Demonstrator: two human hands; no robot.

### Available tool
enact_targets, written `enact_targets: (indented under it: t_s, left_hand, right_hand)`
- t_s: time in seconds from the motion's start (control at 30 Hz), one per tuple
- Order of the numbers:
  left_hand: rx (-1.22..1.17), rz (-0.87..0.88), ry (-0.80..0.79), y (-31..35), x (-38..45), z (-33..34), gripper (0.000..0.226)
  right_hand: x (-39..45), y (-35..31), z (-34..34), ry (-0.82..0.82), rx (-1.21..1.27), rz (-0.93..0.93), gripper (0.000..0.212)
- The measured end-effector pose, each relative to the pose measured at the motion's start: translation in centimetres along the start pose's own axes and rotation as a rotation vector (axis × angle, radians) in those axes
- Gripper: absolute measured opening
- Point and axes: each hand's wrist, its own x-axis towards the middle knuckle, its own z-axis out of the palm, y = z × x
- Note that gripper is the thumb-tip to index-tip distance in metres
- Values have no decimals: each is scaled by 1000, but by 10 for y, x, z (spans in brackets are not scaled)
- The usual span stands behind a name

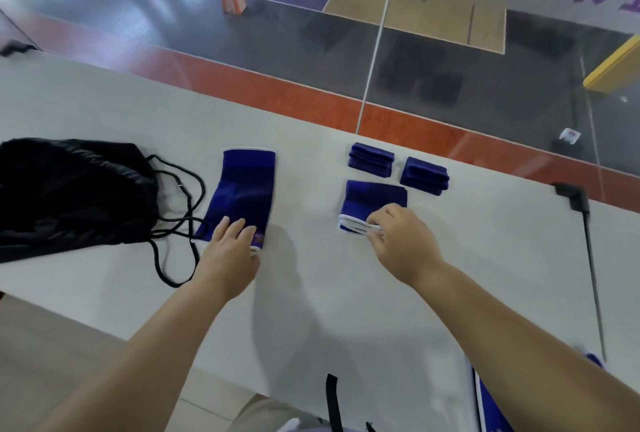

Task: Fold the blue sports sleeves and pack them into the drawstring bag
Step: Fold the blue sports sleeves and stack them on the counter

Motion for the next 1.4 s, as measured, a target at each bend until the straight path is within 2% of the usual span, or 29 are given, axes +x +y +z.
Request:
enact_targets:
  t_s: [0.1,0.3,0.4,0.53,0.7,0.93,1.1,1.23,1.3,1.4]
  left_hand:
    - [-13,-3,-146,-6,-4,4,52]
    - [81,177,-135,1,-31,22,39]
    - [-2,278,-197,7,-53,36,33]
    - [-31,382,-72,2,-71,58,45]
    - [107,438,10,4,-81,73,48]
    - [170,586,-167,44,-96,86,51]
    - [168,633,-193,88,-98,92,47]
    - [133,636,-199,122,-97,99,44]
    - [118,640,-203,138,-98,103,43]
    - [91,641,-201,161,-98,106,40]
  right_hand:
    - [-23,-8,6,-17,17,26,23]
    - [-75,-24,24,-64,77,178,23]
    - [-105,-30,33,-86,104,245,23]
    - [-144,-37,40,-103,119,314,24]
    - [-188,-40,37,-97,129,430,25]
    - [-236,-22,20,-61,121,582,22]
    - [-258,15,10,14,114,728,18]
    - [-266,53,5,77,92,894,42]
    - [-264,69,5,22,83,979,52]
    - [-262,89,10,-50,31,968,54]
